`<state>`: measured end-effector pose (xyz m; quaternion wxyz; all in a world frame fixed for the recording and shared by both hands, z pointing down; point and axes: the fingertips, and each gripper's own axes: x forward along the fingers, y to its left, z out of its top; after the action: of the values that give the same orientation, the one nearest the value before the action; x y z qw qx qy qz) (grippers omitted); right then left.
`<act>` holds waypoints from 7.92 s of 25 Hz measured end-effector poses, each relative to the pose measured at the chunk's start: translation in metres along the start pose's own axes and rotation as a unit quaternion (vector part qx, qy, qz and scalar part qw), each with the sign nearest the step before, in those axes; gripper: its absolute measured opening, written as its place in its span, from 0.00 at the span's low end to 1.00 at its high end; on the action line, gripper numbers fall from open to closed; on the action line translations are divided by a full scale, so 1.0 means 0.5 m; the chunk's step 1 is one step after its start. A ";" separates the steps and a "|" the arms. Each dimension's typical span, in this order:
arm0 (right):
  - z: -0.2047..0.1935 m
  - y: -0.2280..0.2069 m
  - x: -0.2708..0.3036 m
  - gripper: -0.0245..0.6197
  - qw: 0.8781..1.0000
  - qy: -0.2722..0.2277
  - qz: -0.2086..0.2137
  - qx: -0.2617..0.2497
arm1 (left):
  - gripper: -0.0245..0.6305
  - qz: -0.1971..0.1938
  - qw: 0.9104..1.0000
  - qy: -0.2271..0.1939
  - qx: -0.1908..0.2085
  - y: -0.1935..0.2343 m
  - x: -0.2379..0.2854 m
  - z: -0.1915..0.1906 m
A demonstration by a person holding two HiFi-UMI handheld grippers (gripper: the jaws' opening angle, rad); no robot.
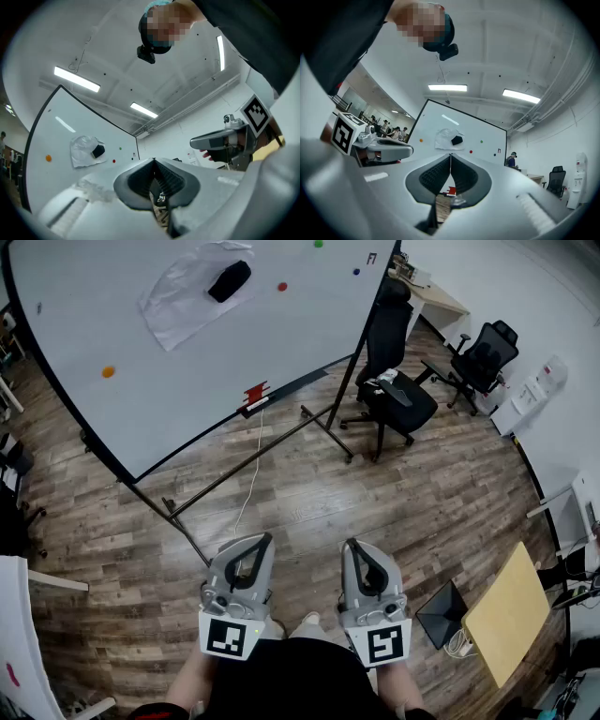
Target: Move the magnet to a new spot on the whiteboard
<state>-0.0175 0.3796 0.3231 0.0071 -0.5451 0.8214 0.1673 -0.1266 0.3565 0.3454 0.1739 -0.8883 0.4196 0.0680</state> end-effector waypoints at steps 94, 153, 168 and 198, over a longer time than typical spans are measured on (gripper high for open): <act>-0.218 -0.302 0.326 0.08 0.998 0.003 0.004 0.066 | 0.04 -0.020 1.000 0.010 0.002 0.086 0.453 -0.202; -0.366 -0.455 0.860 0.10 0.939 -0.051 0.299 0.162 | 0.04 0.231 0.964 0.097 0.086 0.358 0.775 -0.360; -0.365 -0.481 0.900 0.15 0.926 -0.073 0.348 0.123 | 0.04 0.285 0.948 0.097 0.104 0.395 0.837 -0.354; -0.311 -0.425 1.128 0.20 0.960 -0.096 0.255 0.068 | 0.04 0.231 0.967 0.059 0.085 0.597 0.874 -0.366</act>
<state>-0.0287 -0.2426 0.3034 0.0799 -0.2972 0.9382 0.1584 -0.0817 -0.2009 0.3238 0.2036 -0.7518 0.6269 0.0174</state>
